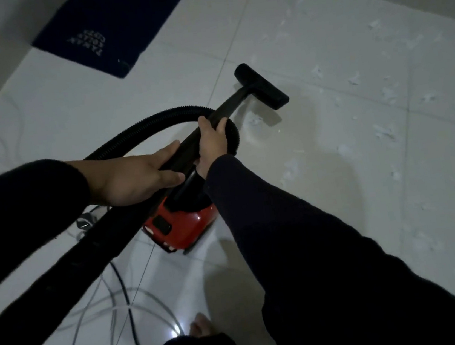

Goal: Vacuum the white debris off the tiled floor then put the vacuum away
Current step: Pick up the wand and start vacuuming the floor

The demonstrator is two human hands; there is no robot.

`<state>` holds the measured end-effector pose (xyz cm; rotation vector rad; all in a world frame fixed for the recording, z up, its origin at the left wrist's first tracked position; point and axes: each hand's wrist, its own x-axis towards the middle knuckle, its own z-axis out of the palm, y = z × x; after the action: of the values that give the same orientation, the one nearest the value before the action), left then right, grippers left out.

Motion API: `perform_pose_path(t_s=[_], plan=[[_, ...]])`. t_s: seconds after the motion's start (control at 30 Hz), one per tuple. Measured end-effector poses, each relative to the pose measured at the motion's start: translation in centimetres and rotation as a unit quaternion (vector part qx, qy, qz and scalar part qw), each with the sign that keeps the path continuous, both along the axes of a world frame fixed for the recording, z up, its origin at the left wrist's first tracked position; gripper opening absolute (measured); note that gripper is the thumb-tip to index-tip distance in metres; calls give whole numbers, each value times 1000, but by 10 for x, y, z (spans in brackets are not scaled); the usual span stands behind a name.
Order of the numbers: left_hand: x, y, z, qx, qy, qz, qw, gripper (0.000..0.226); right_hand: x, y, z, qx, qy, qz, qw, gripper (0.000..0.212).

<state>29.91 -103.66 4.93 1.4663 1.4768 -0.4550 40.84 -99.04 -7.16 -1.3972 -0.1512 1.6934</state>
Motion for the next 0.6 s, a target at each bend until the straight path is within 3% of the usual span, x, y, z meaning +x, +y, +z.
perform_pose_path(t_s=[0.33,0.47,0.6], plan=[[19,-31,29,-59,-42,-1,997,69,-7,-39,10,-109,-19,43,993,63],[16,-35,32,-81,-64,61,993,69,-12,-42,13,-121,-16,57,991,70],[17,-38,33,-123,-92,147,977,75,-13,-36,11,-145,-112,145,972,74]])
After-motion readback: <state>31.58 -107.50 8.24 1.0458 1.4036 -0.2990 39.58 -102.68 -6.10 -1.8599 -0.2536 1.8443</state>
